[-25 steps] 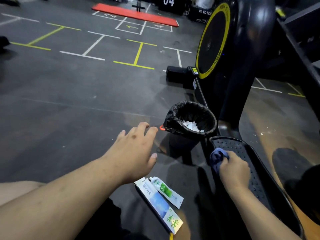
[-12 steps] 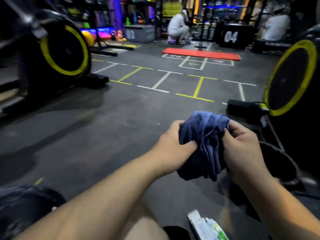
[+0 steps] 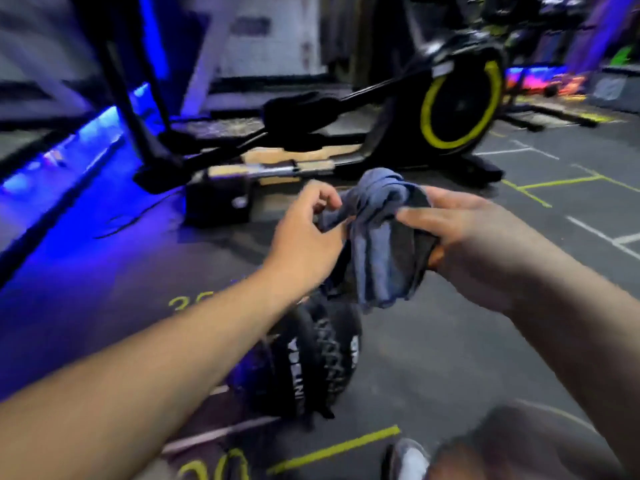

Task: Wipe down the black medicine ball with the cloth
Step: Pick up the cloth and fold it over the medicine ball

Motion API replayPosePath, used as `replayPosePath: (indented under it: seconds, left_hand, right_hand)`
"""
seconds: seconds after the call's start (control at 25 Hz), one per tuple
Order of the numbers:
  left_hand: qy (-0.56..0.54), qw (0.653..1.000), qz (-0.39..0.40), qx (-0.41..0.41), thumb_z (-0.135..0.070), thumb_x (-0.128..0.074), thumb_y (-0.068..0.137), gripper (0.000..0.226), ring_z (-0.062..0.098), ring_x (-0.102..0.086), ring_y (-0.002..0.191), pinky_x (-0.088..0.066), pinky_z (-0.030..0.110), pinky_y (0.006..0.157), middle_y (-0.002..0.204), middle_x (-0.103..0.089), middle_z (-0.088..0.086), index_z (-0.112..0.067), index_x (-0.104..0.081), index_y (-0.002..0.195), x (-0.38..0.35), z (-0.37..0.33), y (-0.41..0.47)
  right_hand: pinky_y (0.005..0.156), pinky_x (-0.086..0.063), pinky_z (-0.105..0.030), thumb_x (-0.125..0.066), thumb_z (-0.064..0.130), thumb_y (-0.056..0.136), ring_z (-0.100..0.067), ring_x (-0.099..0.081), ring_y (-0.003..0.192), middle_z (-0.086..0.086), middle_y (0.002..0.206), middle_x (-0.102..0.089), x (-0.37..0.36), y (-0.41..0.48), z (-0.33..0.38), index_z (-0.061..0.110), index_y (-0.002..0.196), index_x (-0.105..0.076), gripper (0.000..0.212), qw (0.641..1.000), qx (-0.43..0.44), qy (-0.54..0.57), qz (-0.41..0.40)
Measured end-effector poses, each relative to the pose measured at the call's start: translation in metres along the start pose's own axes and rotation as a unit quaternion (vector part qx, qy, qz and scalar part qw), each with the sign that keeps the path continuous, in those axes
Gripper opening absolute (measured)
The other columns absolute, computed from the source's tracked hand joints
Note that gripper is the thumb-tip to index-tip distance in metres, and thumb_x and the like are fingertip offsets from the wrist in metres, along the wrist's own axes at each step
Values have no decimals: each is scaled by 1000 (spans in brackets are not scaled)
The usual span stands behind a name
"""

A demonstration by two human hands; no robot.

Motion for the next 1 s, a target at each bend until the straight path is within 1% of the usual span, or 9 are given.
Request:
replayPosePath:
  seconds: [0.12,0.2,0.32,0.4,0.48,0.6,0.72,0.88,1.0]
  left_hand:
    - [63,996,-66,18,-28,-66,70,23,14,-41,68,-34,31,63,73,-52,-2,-21,-45,77,71,44,-3]
    - [70,993,-76,54,-21,-67,83,20,12,-41,65,-34,30,62,71,-55,6,-17,-50,74,96,65,-9]
    - [21,989,-58,136,-43,-59,92,36,7,-46,56,-35,30,57,58,-57,-7,-17,-59,66,115,85,-17]
    - [36,983,-1,181,-67,-62,77,52,4,-51,56,-39,28,57,59,-60,-13,-16,-63,73,112,98,-28]
    - [100,976,34,190,-73,-69,62,60,8,-62,67,-49,30,67,71,-69,-9,-16,-65,80,111,111,-36]
    - [121,973,58,185,-45,-72,78,36,19,-67,80,-52,43,84,86,-73,8,-10,-67,84,114,130,-31]
    - [44,980,62,185,-21,-64,91,17,7,-51,64,-43,32,68,66,-62,0,-9,-59,80,123,142,-16]
    - [82,987,-60,125,-31,-61,88,16,10,-56,76,-44,35,74,79,-63,-15,-23,-53,77,165,145,7]
    - [97,986,-66,122,-54,-52,81,31,17,-46,64,-43,50,63,69,-56,16,-23,-48,79,179,151,14]
  right_hand:
    - [81,-57,-43,-60,-2,85,-31,-70,92,-16,96,-74,-50,54,-34,8,99,-71,20,996,-36,-72,-42]
    - [83,-55,-41,-64,4,86,-30,-70,98,-14,98,-75,-72,72,-62,9,100,-72,17,995,-69,-53,-42]
    - [89,-55,-48,-62,10,91,-32,-70,97,-14,97,-75,-80,83,-96,7,100,-72,14,992,-108,-25,-66]
    - [89,-55,-48,-57,12,95,-31,-70,97,-14,97,-75,-84,88,-109,6,101,-71,17,990,-125,-36,-57]
    - [84,-58,-41,-51,16,99,-30,-71,95,-13,99,-75,-93,95,-116,7,106,-70,23,990,-127,-52,-20]
    - [57,-46,-27,-49,19,100,-26,-67,81,-20,97,-74,-109,100,-121,9,104,-71,25,985,-129,-103,45]
    - [55,-41,-29,-51,18,99,-26,-59,71,-22,90,-73,-107,113,-123,8,98,-72,23,980,-128,-130,74]
    - [43,-34,-21,-54,25,97,-12,-44,46,-4,57,-54,-97,138,-116,7,79,-64,28,964,-90,-237,84]
    - [46,-33,-22,-52,30,97,-12,-43,52,-4,62,-52,-100,152,-107,5,81,-60,31,954,-54,-287,74]
Point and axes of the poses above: each hand's wrist, its own y-axis towards the middle knuckle, its own x-axis out of the back of the hand, z = x × y, the point moved 10 cm from there along y, towards the middle knuckle
